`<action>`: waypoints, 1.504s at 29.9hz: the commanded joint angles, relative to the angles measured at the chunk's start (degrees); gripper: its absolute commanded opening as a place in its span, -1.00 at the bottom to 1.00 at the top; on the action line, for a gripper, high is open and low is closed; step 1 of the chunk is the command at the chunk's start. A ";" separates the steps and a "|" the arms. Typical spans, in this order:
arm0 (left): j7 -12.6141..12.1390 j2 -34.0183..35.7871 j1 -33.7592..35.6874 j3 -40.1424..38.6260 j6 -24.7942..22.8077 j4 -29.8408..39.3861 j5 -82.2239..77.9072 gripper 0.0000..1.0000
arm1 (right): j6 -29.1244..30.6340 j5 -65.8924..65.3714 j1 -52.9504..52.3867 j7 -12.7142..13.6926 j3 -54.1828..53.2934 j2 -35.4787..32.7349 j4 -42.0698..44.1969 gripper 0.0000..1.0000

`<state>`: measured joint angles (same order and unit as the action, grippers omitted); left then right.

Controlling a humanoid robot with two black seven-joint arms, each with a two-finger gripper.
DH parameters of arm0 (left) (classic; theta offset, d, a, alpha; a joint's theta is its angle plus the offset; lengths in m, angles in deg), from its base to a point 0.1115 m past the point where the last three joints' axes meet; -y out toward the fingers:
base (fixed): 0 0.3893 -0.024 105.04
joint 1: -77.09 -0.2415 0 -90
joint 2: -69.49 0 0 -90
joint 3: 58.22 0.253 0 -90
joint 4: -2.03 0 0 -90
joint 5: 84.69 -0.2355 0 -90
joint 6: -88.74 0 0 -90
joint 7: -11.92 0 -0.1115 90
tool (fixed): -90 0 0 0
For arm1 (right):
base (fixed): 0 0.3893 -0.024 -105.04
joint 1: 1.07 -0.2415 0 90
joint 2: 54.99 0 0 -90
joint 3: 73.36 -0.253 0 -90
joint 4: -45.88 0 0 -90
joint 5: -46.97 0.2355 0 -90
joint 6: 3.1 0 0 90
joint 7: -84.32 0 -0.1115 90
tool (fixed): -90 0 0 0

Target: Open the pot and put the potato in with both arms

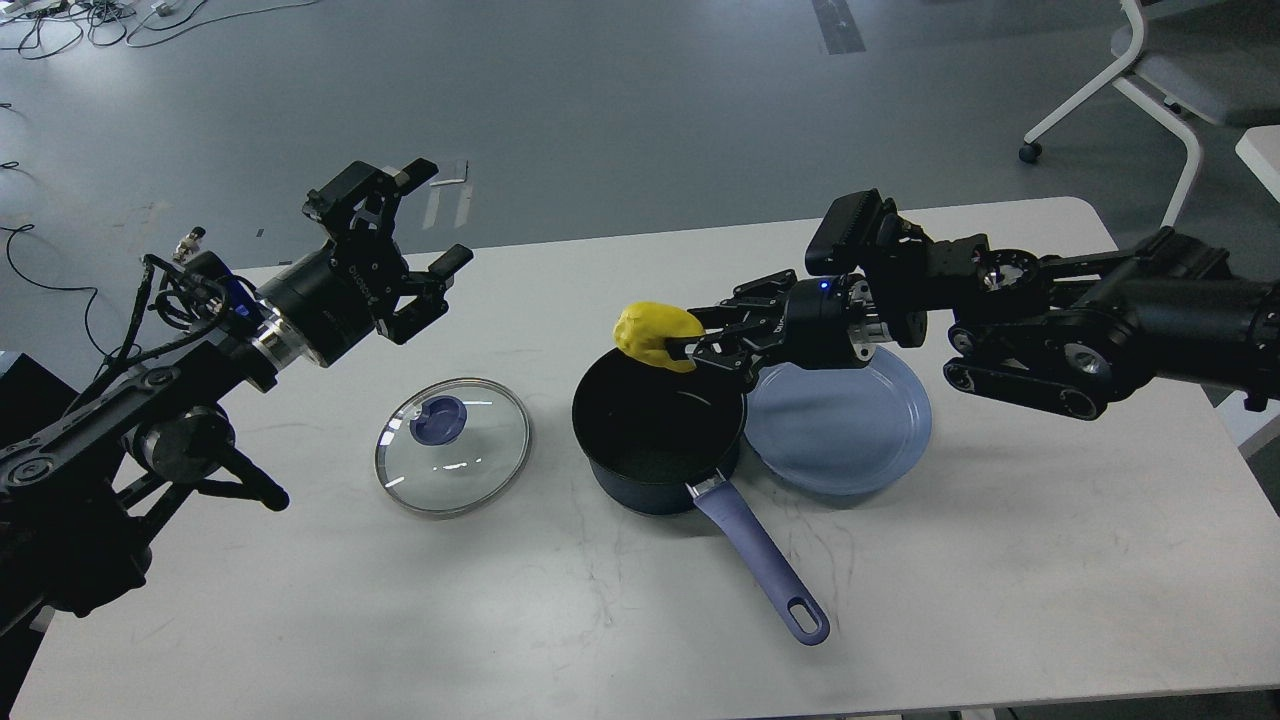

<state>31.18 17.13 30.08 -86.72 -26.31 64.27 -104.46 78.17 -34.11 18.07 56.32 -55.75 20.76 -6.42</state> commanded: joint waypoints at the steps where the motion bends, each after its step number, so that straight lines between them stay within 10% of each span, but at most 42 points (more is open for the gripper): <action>1: 0.17 0.85 -0.01 -0.06 0.00 0.08 -0.01 0.96 | 0.11 2.06 1.50 0.01 0.93 2.11 0.27 -0.08; 5: 0.26 2.26 -0.01 -0.06 -0.09 0.08 0.17 0.96 | 0.11 2.33 2.83 0.01 1.20 2.82 1.67 1.00; 17: -1.49 2.17 -0.01 -0.24 0.00 0.08 3.49 0.95 | -0.15 14.26 3.01 0.01 -1.43 2.64 1.50 1.00; 27: -4.05 0.33 -1.50 -2.87 6.15 -0.10 14.48 0.96 | 8.19 66.17 9.06 0.01 -28.31 1.94 0.80 1.00; 34: -4.05 -1.43 -4.22 -7.35 6.24 -0.28 17.48 0.95 | 10.48 75.95 14.68 0.01 -38.69 3.60 0.80 1.00; 38: -3.96 -2.13 -6.33 -9.38 6.15 -0.28 17.48 0.95 | 12.07 81.34 16.01 5.32 -39.58 5.28 1.33 1.00; 45: -3.61 -2.75 -8.36 -10.35 6.15 -0.28 17.48 0.96 | 12.16 81.43 16.28 7.18 -39.85 8.09 6.07 1.00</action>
